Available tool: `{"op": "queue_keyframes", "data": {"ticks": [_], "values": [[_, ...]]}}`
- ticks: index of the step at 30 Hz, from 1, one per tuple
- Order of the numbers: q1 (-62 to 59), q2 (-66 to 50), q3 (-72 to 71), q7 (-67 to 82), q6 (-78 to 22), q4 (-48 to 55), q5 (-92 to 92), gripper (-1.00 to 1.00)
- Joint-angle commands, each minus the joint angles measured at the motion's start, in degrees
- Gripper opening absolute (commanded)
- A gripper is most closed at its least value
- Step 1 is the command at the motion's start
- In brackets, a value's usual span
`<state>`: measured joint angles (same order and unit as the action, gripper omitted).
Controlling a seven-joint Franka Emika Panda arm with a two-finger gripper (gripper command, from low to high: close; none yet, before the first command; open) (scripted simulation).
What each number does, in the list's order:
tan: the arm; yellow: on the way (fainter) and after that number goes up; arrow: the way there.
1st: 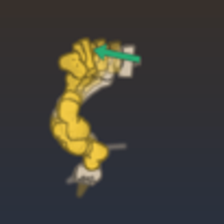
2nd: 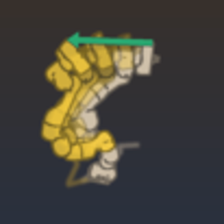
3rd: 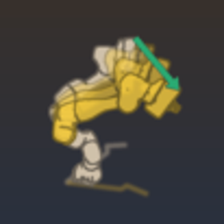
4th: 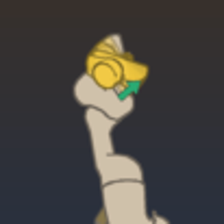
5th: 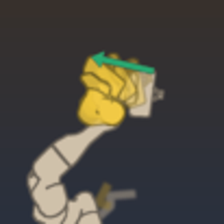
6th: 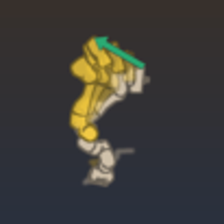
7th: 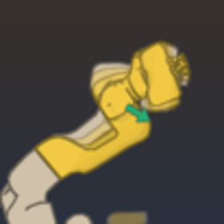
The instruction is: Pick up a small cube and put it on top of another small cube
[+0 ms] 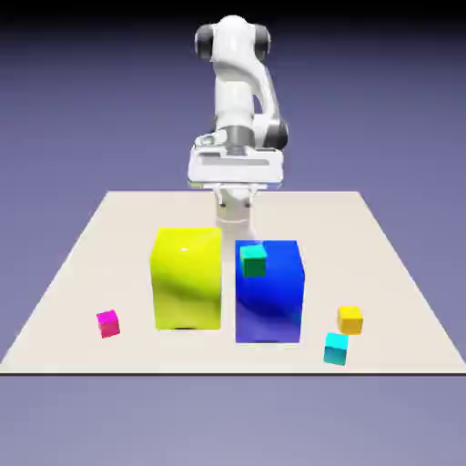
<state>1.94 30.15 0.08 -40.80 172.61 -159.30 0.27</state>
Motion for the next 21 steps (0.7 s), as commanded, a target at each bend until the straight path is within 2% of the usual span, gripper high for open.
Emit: {"op": "queue_keyframes", "data": {"ticks": [1,21], "values": [[1.0,-2.1,0.1,1.4,-1.2,1.4,0.2,0.0],[21.8,-43.6,1.5,28.9,-24.3,29.7,4.7,0.0]]}}
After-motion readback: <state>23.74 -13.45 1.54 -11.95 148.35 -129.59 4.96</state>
